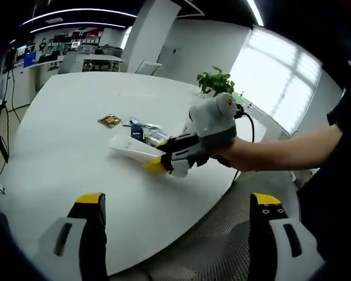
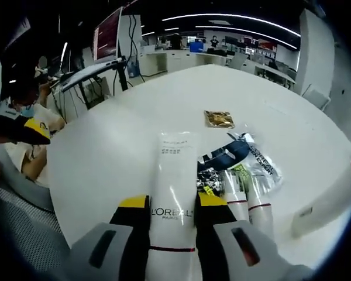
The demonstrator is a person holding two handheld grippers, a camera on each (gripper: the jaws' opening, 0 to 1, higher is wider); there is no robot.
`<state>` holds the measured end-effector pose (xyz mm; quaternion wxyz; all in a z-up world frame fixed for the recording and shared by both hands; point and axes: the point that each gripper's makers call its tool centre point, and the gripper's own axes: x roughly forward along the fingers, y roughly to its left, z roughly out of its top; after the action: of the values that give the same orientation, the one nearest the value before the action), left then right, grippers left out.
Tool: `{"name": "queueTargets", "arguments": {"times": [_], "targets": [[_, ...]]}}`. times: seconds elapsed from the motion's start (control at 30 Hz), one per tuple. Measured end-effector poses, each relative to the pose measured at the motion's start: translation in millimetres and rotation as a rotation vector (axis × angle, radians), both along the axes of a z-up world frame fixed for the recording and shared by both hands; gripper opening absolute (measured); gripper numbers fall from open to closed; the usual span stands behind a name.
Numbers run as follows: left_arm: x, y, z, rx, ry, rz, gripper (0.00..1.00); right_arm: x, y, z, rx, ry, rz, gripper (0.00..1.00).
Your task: Arrange the skincare products in the storage area until every visible bottle or jar stands upright without overlapping.
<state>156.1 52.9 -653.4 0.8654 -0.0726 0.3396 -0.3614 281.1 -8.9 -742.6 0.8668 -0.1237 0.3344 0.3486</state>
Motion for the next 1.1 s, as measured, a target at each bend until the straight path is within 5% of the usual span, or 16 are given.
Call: {"name": "queueTargets", "arguments": {"times": [0.63,1.1], "targets": [[11.0,-22,20.7,-0.068,-0.025,0.040,0.93,-24,-19,57.8,0.121,-0.082,-0.013,0.28],[45.9,-63,48.5,-0.237,-0.020,0.065,0.87,-49,-44,104.5,0.182,-0.159,-0.018,0.28]]}}
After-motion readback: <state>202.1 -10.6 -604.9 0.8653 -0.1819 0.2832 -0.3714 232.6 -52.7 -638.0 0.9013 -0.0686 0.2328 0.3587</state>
